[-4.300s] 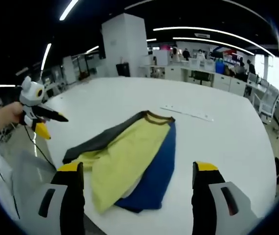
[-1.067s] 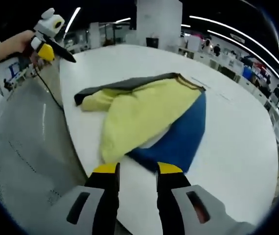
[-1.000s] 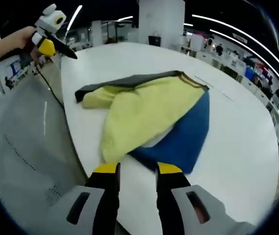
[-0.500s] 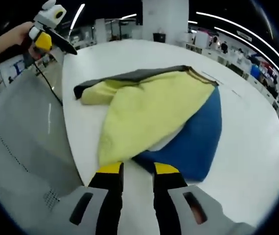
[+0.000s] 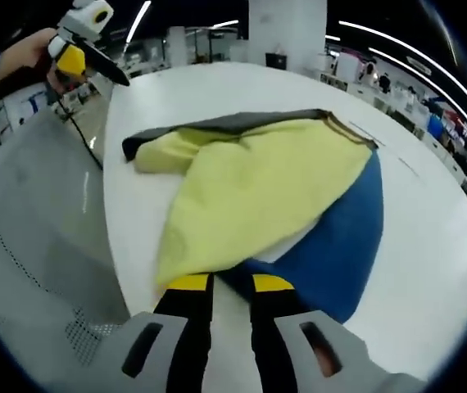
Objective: Fold the garment on the visible template until the final outline fits inside the template.
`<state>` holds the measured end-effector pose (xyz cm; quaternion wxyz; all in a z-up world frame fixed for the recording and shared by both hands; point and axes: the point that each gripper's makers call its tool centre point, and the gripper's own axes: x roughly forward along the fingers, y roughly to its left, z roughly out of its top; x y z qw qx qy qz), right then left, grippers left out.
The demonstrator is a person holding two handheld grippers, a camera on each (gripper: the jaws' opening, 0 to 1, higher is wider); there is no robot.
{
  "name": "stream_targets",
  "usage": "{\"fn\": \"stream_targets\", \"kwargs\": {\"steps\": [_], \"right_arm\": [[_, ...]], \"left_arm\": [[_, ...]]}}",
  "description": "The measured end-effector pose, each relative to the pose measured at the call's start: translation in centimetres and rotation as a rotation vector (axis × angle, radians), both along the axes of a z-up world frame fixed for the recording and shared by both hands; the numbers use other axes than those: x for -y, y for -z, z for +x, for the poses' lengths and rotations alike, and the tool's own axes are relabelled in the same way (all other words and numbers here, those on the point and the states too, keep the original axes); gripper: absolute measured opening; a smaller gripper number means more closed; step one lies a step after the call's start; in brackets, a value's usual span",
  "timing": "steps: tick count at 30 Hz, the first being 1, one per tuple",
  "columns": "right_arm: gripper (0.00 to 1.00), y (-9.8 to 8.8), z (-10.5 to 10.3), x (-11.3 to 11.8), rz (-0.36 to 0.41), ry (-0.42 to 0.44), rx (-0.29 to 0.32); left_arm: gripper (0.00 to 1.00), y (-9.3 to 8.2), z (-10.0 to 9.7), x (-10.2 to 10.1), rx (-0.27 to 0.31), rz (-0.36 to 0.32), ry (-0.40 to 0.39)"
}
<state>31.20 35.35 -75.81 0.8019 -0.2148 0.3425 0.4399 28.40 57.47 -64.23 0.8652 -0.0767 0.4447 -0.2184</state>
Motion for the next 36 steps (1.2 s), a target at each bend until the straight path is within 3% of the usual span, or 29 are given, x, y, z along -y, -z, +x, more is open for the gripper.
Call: {"fn": "stream_targets", "kwargs": {"steps": [13,21,28,33,36], "right_arm": [[0.11,0.7,0.2,-0.5,-0.043,-0.058,0.029],[0.03,0.8,0.1,-0.3,-0.09,-0.097,0.08],[0.03,0.8,0.0,0.1,-0.058,-0.039,0.027],[0.02,0.5,-0.3,0.5,0.04,0.087,-0.081],[0.02,-0.3,-0.1,0.9,0.084,0.133,-0.087]], "left_arm": [[0.9,0.3,-0.4,-0.8,-0.011,0.001,-0.029],[0.9,0.2,-0.1,-0.3,-0.006,-0.004,-0.024],[0.9,0.3,-0.4,0.3,-0.006,-0.011,-0.013],[0.9,0.2,-0.5,0.2,-0.002,-0.012,-0.012],[0.9,0.0,-0.5,0.2,0.005,-0.015,-0.012]]}}
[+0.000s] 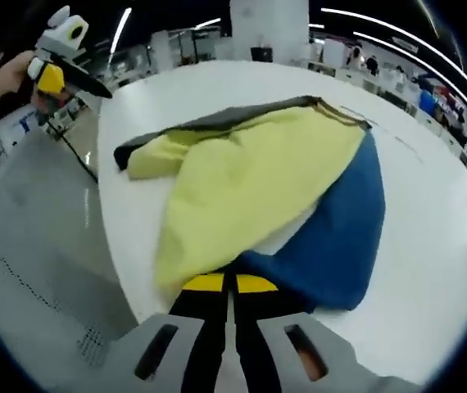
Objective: Fold the garment on the visible template until the final outline fits inside the template.
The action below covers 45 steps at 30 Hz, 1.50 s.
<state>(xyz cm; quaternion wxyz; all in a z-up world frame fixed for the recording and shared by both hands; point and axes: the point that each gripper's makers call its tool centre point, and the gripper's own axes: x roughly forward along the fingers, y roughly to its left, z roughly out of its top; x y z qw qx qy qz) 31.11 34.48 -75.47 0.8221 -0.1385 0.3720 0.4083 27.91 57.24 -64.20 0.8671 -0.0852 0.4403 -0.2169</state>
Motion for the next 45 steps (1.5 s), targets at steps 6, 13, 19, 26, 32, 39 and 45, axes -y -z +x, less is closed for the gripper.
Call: {"fn": "stream_targets", "kwargs": {"steps": [6,13,19,26,32,39,45], "right_arm": [[0.02,-0.9,-0.3,0.6,-0.023,0.004,0.024],[0.02,-1.8,-0.8,1.3,-0.033,0.024,0.047],[0.02,-3.2,-1.2,1.6,-0.03,0.039,0.067],[0.02,-5.5,-1.1,2.0,0.046,0.114,0.075],[0.02,-6.8,-1.1,2.4,0.076,0.156,0.09],[0.02,-8.5,-0.7,3.8,0.123,0.241,0.109],[0.02,-9.6,-0.3,5.7,0.155,0.317,0.12]], "left_arm": [[0.9,-0.1,-0.2,0.2,0.006,-0.007,0.008],[0.9,-0.2,-0.3,0.7,0.016,-0.016,0.027],[0.89,-0.3,-0.7,0.8,0.022,-0.021,0.035],[0.89,-0.5,-0.8,1.0,0.033,-0.031,0.047],[0.89,-0.8,-0.8,1.3,0.045,-0.037,0.06],[0.88,-0.9,-0.9,1.4,0.051,-0.042,0.071],[0.89,-1.2,-0.7,1.7,0.063,-0.046,0.082]]}}
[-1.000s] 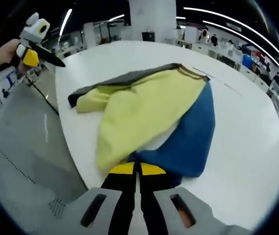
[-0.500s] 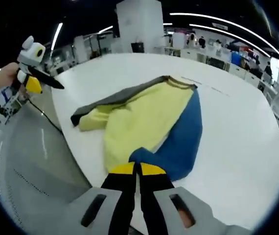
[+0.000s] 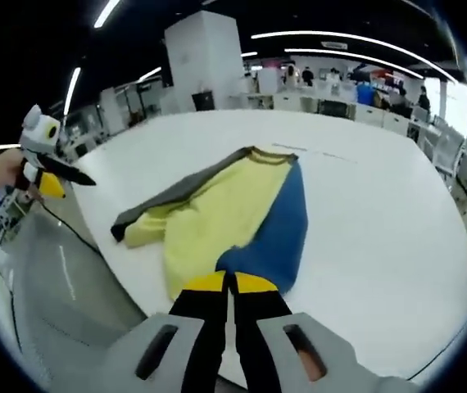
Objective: Fold the garment on the visible template until the final outline fits inside the template.
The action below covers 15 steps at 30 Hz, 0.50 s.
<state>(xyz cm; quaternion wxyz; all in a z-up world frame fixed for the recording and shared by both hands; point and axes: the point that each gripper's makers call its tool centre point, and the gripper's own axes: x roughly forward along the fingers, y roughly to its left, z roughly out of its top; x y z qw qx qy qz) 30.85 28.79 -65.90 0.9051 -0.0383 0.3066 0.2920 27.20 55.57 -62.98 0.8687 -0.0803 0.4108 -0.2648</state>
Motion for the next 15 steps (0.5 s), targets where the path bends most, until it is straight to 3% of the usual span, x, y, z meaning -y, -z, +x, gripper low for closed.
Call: {"fn": "stream_targets", "kwargs": {"steps": [15], "right_arm": [[0.02,-1.9,2.2,5.0,0.065,0.167,0.024]], "left_arm": [[0.9,-0.5,0.1,0.2,0.016,0.002,0.016]]}}
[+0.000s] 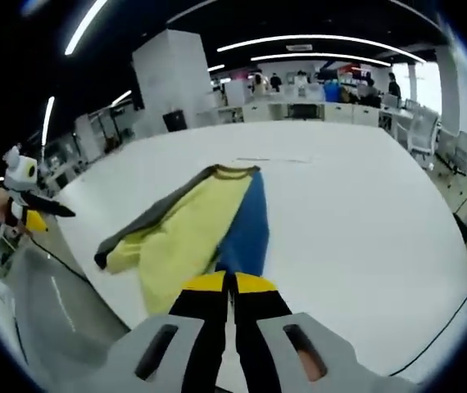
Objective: Fold the garment on the visible template until the final outline fits inside the template.
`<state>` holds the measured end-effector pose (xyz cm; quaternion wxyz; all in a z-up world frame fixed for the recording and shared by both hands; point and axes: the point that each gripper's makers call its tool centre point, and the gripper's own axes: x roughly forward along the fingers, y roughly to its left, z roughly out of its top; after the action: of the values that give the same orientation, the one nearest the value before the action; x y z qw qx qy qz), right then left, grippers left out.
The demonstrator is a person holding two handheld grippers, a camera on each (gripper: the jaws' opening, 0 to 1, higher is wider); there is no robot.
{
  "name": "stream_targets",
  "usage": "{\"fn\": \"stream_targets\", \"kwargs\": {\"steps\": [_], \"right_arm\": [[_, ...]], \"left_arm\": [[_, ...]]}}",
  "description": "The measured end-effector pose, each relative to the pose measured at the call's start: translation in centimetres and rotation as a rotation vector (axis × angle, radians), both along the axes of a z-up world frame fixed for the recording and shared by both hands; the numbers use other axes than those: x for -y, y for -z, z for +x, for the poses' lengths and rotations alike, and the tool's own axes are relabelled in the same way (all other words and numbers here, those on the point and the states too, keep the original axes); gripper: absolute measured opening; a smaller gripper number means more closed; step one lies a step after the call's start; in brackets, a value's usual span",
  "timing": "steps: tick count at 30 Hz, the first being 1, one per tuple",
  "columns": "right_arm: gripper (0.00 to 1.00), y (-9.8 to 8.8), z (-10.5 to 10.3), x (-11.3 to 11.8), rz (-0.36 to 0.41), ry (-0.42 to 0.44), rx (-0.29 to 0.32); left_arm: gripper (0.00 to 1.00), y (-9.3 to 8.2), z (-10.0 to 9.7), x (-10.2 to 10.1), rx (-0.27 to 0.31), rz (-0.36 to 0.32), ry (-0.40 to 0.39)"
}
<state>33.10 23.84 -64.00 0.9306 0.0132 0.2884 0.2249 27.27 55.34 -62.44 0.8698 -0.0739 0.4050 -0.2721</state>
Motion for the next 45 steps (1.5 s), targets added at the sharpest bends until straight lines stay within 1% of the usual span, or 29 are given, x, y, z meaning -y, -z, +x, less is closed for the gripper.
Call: {"fn": "stream_targets", "kwargs": {"steps": [5,10,13,17,20,25,31,38,45], "right_arm": [[0.02,-0.5,0.6,1.5,0.012,0.041,0.01],[0.02,-0.6,0.8,3.0,0.005,0.081,0.014],[0.02,-0.3,0.9,4.2,-0.005,0.106,0.01],[0.02,0.0,1.0,5.7,0.008,0.147,0.003],[0.02,0.4,1.1,7.1,-0.01,0.171,-0.002],[0.02,1.0,1.3,9.1,-0.018,0.219,-0.012],[0.02,2.2,1.5,11.2,-0.029,0.265,-0.037],[0.02,3.2,1.9,12.6,-0.041,0.289,-0.055],[0.02,4.1,1.6,12.7,-0.057,0.293,-0.082]], "left_arm": [[0.9,-0.2,-0.1,-0.4,0.006,0.004,-0.007],[0.9,-0.2,-0.3,-0.6,0.006,0.006,-0.011],[0.9,-0.2,-0.3,-0.8,0.006,0.008,-0.015],[0.9,-0.2,-0.4,-0.7,0.006,0.008,-0.016],[0.9,-0.2,-0.4,-0.8,0.006,0.013,-0.017],[0.91,-0.2,-0.5,-0.8,0.002,0.022,-0.021],[0.91,-0.3,-0.5,-0.8,0.0,0.025,-0.028],[0.9,-0.2,-0.5,-1.0,-0.005,0.032,-0.039],[0.91,-0.1,-0.4,-1.0,-0.009,0.035,-0.051]]}}
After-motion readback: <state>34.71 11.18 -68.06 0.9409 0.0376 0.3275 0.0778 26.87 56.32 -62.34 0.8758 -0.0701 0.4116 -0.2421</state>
